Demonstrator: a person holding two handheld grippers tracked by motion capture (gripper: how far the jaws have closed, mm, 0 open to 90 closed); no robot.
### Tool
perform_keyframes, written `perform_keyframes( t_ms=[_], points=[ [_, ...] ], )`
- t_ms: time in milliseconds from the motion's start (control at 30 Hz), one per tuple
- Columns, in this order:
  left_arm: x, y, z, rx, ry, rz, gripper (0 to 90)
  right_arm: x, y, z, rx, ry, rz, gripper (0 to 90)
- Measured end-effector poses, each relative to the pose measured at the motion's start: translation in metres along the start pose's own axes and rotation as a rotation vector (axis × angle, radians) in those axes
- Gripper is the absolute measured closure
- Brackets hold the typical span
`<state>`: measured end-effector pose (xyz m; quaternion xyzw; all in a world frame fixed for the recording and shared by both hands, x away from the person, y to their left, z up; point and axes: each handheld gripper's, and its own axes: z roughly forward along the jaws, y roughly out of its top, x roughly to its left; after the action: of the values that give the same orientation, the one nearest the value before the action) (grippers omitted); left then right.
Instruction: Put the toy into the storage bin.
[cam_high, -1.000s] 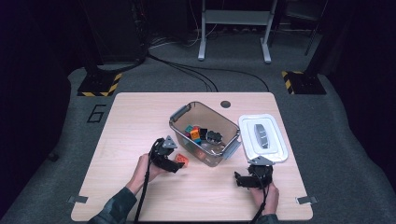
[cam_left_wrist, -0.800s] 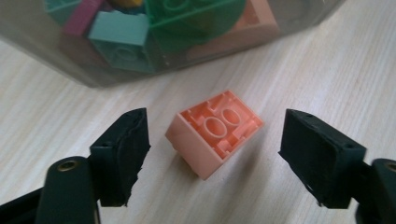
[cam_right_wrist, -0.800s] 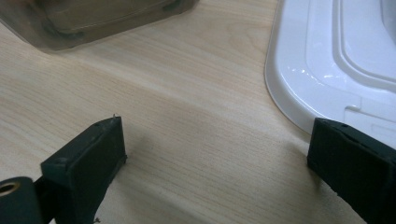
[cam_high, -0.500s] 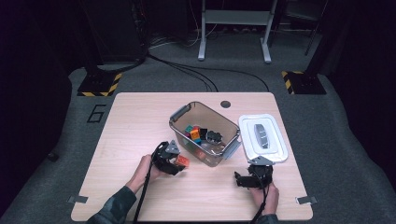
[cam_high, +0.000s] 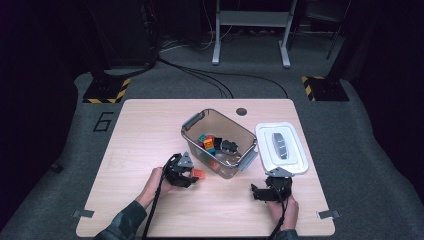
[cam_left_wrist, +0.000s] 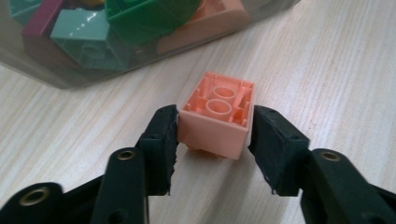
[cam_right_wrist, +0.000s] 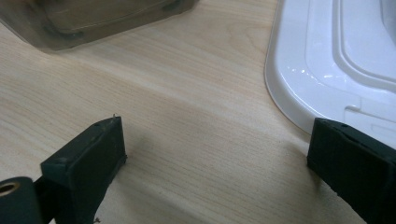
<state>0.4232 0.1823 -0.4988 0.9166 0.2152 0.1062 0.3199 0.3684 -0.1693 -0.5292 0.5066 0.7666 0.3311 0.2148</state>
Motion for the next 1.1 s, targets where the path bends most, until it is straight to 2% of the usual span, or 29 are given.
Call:
perform_keyframes(
  t_ms=[67,233,367,767,867,1000,1100],
  points=[
    [0.0,0.0,-0.001,0.0,-0.005,0.003,57.7,0.0,0.0,0.0,0.0,0.0,0.001,3.3],
    [0.002,-0.001,-0.008,0.008,-0.016,-0.004,58.6,0.0,0.0,0.0,0.001,0.0,0.0,3.3],
    [0.004,-0.001,-0.016,0.001,-0.009,-0.031,58.7,0.0,0.0,0.0,0.001,0.0,0.0,3.3],
    [0.025,0.001,-0.058,-0.011,0.032,-0.072,58.7,0.0,0.0,0.0,0.0,0.0,0.0,3.3],
    [0.03,0.004,-0.07,-0.015,0.04,-0.072,58.7,0.0,0.0,0.0,0.0,0.0,0.0,3.3],
    [0.036,0.007,-0.083,-0.032,0.047,-0.092,58.7,0.0,0.0,0.0,0.0,0.001,0.001,3.3],
    [0.04,0.012,-0.093,-0.036,0.069,-0.097,58.8,0.0,0.0,0.0,0.0,0.0,0.0,3.3]
  ],
)
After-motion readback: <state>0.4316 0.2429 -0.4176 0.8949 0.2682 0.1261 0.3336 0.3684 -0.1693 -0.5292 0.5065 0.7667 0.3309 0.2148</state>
